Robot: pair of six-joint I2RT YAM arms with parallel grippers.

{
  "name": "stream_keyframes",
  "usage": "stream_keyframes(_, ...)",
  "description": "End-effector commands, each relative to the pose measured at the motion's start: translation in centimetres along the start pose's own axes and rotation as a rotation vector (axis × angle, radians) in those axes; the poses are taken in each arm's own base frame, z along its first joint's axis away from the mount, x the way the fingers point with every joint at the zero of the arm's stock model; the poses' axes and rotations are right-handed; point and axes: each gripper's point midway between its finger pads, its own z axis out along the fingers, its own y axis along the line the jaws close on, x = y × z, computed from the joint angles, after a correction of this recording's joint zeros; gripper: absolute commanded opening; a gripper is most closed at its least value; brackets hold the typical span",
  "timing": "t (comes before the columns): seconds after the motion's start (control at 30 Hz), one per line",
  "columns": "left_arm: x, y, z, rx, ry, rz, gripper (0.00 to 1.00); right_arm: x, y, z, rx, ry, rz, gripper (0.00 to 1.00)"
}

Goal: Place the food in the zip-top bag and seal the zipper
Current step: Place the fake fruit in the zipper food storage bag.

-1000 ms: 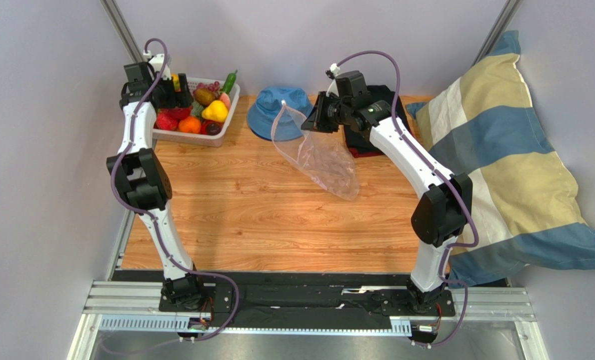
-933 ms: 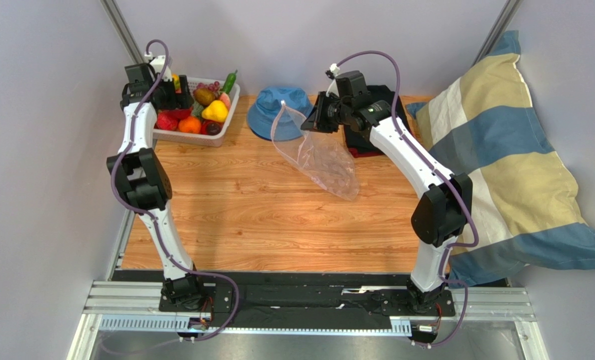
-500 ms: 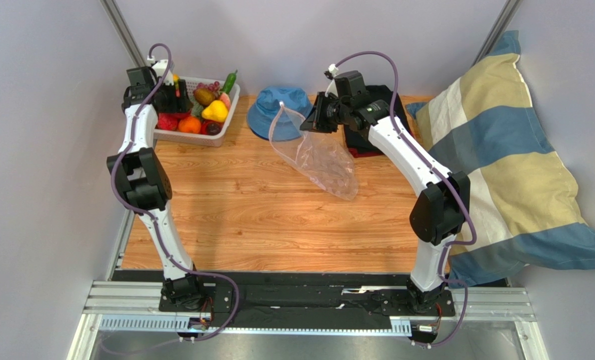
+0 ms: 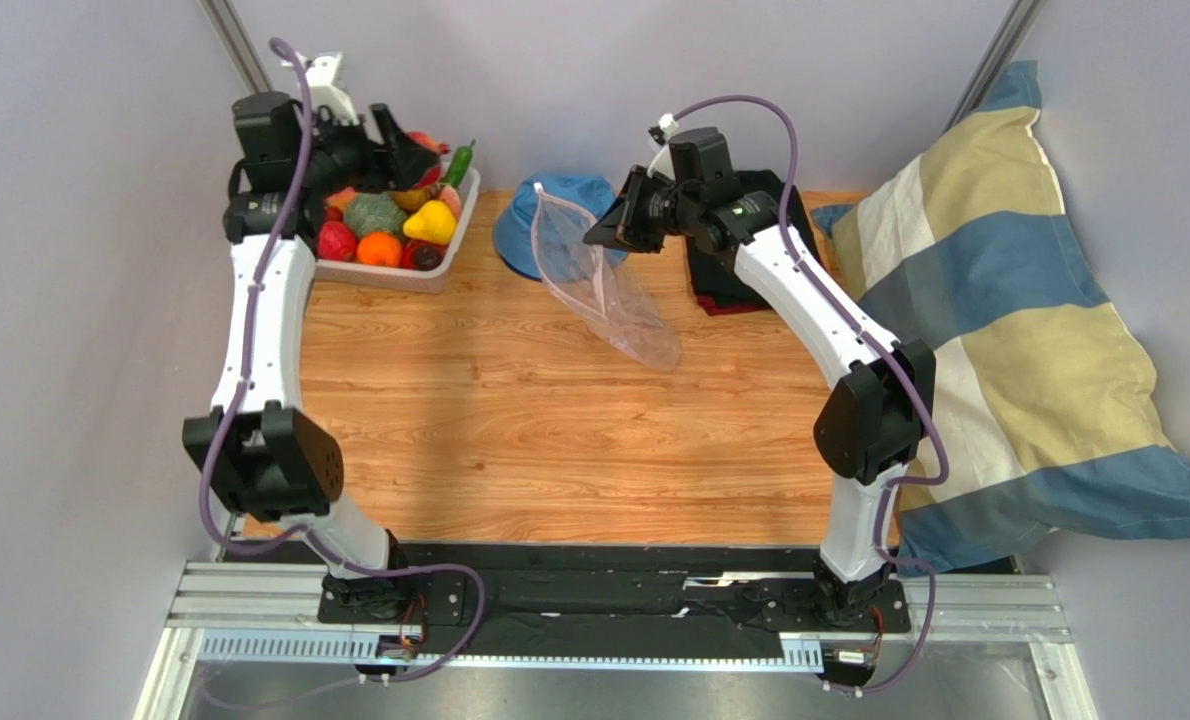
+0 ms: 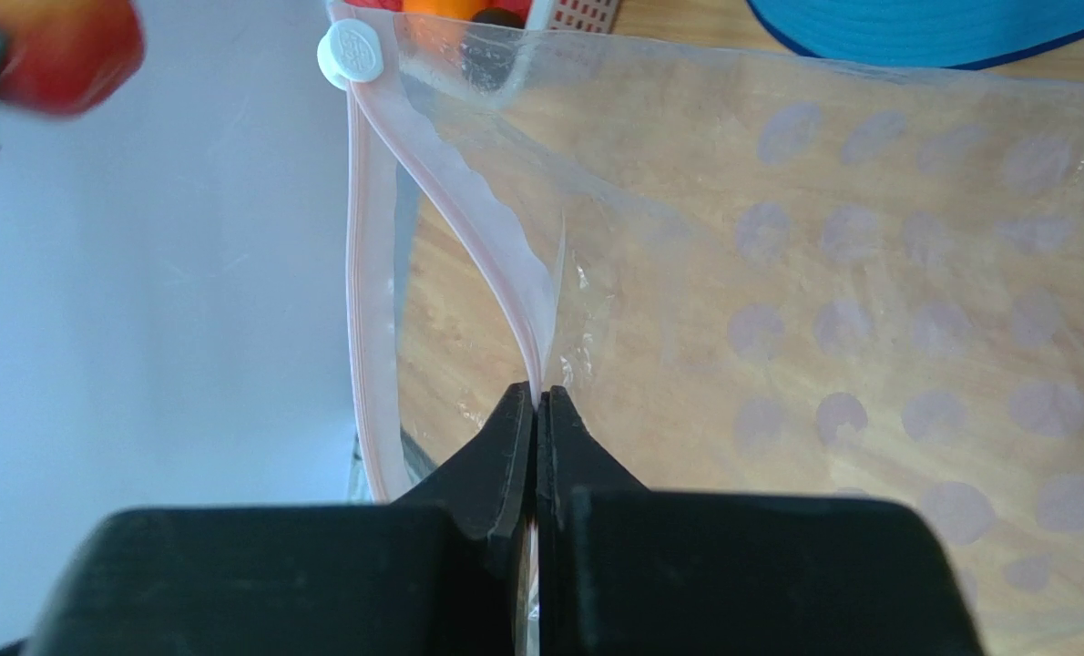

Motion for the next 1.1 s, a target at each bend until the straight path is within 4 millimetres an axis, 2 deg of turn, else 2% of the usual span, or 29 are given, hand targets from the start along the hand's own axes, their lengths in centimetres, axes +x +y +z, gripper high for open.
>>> stream_keyframes(0.0,0.9,-11.4,-1.1,0.253,0.009,-0.062,0.25,-0.9,3.5,0.1,-0.111,-0.008,0.062,0.0)
stream_keyframes(0.03,0.2,-12.2,-1.8,0.256,-0.011,-0.082,0.24,-0.9,3.5,0.2,-0.113,-0.008,0.064,0.0)
stream_keyframes(0.07,0.8,-15.2,-1.8,0.317,0.003,-0.082,0.24,-0.8,3.8,0.3,-0.118,-0.005,0.064,0.0)
stream_keyframes(0.17,1.9,-18.5,-2.1,0.371,0.029,-0.104,0.24,-0.4,4.4,0.4,-0.131,0.001,0.066,0.0)
stream_keyframes(0.27,4.3,-20.3,-1.6,0.384,0.089,-0.105,0.24,-0.2,4.6,0.6,-0.141,0.005,0.079,0.0)
stream_keyframes(0.4,8.6,-20.2,-0.4,0.35,0.192,-0.118,0.28,-0.3,5.0,0.3,-0.153,0.003,0.08,0.0)
stream_keyframes(0.43,9.6,-19.6,0.0,0.311,0.22,-0.114,0.29,-0.4,5.2,0.3,-0.157,0.002,0.079,0.0)
stream_keyframes(0.5,10.4,-18.9,0.4,0.269,0.248,-0.123,0.32,-0.5,5.2,0.2,-0.159,-0.002,0.082,0.0)
stream_keyframes(0.53,11.2,-17.8,0.6,0.211,0.272,-0.118,0.33,-0.6,5.5,-0.1,-0.163,-0.008,0.079,0.0)
stream_keyframes(0.63,11.1,-16.7,0.7,0.146,0.271,-0.093,0.36,-0.6,5.5,-0.3,-0.162,-0.011,0.075,0.0)
stream_keyframes(0.7,10.8,-16.6,0.8,0.136,0.267,-0.078,0.43,-0.7,5.6,-0.4,-0.163,-0.014,0.076,0.0)
stream_keyframes(0.83,12.2,-15.0,1.2,0.046,0.336,-0.033,0.44,-1.0,5.9,-0.4,-0.175,-0.019,0.089,0.0)
stream_keyframes(0.93,12.3,-15.2,1.4,0.059,0.36,-0.028,0.49,-1.1,6.2,-0.1,-0.193,-0.014,0.107,0.0)
stream_keyframes(0.97,12.2,-15.3,1.4,0.067,0.363,-0.03,0.58,-1.1,6.2,0.0,-0.199,-0.013,0.11,0.0)
stream_keyframes(1.03,11.4,-16.3,1.3,0.109,0.351,-0.04,0.69,-1.0,6.2,0.2,-0.203,-0.006,0.126,0.0)
stream_keyframes(1.07,11.1,-16.6,1.2,0.124,0.345,-0.04,0.79,-1.0,6.2,0.3,-0.204,-0.004,0.129,0.0)
